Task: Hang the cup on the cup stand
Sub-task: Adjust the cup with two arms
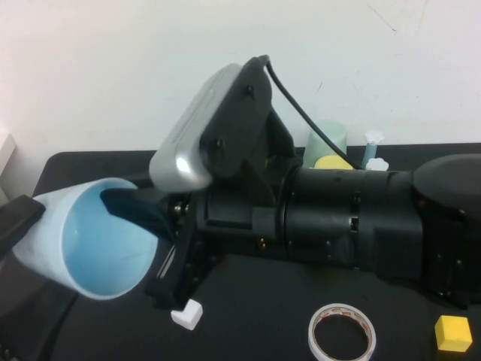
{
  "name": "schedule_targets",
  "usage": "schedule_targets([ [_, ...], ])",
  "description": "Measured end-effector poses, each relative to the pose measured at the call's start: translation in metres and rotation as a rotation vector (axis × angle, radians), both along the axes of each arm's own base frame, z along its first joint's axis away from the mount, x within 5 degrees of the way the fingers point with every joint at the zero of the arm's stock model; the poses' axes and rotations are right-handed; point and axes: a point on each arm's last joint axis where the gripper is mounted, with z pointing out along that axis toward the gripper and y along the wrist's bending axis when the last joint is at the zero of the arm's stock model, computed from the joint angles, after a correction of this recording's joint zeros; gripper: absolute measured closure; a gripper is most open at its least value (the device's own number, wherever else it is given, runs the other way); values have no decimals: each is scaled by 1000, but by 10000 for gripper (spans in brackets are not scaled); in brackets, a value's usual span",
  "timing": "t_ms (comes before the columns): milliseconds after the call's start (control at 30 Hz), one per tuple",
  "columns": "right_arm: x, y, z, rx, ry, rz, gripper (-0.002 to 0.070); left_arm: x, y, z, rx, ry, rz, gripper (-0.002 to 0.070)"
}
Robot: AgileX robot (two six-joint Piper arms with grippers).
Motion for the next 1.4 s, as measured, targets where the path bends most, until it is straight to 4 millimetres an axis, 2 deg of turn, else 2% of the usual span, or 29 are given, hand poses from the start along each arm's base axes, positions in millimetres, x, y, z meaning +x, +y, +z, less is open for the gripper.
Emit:
schedule_targets([
  [200,-1,5,-4,-8,-29,57,653,1,1,-1,8,-1,11,-17],
  [433,-12,15,-11,-3,-62,210,657,0,1,-1,15,-8,8,-15],
  [533,-12,15,-11,-7,-89,225,657,0,1,-1,37,-20,12,27],
  [633,-11,15,-12,-13,-118,232,657,1,1,-1,54,-28,18,105],
  [767,-11,16,-13,-22,-142,237,652,1,2,-1,77,-42,29,106],
  [867,-11,16,-14,-29,-152,251,582,2,3,-2,114,-63,44,111],
  [1033,-14,17,-17,-54,-147,261,343,2,3,-2,161,-89,58,113],
  [1100,-14,17,-18,-69,-143,254,291,3,4,-2,188,-105,68,113],
  [1200,-15,11,-13,-93,-169,231,260,5,7,0,221,-121,114,114],
  [1400,-16,-9,11,-117,-252,124,248,6,15,16,354,-221,222,114],
])
